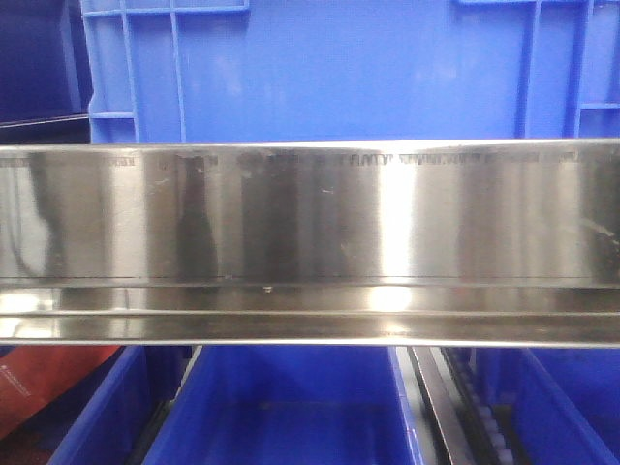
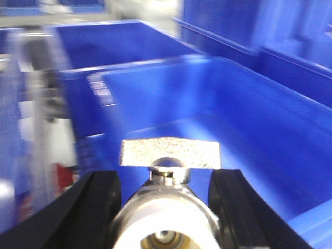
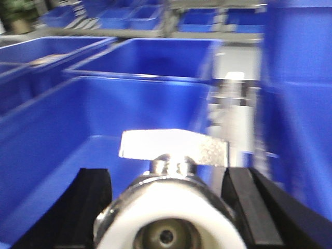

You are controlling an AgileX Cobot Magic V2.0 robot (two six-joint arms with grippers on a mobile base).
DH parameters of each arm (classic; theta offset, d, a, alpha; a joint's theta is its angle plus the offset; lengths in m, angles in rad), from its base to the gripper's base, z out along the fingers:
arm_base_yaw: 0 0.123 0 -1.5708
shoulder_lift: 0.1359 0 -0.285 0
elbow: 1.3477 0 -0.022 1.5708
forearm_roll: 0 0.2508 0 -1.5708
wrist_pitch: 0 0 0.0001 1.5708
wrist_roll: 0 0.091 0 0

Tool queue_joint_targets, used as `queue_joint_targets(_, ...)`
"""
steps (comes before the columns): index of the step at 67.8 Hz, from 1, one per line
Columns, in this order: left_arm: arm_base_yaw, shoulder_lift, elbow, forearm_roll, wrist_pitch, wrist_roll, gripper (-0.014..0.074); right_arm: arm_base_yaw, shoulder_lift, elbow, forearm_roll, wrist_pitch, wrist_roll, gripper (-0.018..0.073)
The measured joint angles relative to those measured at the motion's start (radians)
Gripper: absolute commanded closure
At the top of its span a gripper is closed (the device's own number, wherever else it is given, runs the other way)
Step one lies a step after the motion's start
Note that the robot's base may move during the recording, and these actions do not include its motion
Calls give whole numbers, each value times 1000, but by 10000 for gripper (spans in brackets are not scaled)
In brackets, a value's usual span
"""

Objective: Place valve from conveyor to right shelf box
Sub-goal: 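Lower both held valves down into the blue bins on the shelf, then open both grippers to release the valves inside the blue bins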

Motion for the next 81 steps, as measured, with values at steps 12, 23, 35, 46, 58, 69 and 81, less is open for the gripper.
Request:
queue_joint_targets(12,-180,157,-144,213,2,-199,707,110,142,-108,2,-6,0,721)
queue_joint_targets(23,-297,298,-262,315,2,-379,707,174,249,-159,7,-42,-2,721)
queue_joint_targets(35,-341,439,-349,321,-1,-477,707,183,349,-170,6,-77,-2,721)
queue_joint_targets(46,-341,523,-362,330,-2,-487,707,183,416,-170,6,-81,-2,721)
queue_joint_targets(58,-341,593,-362,330,-2,-491,707,183,485,-170,1,-81,-2,721)
queue_joint_targets(69,-341,620,-363,349,8,-491,707,166,526,-170,-2,-79,-5,721)
queue_joint_targets(81,-332,632,-364,354,13,-491,703,147,534,-170,-13,-75,-5,719)
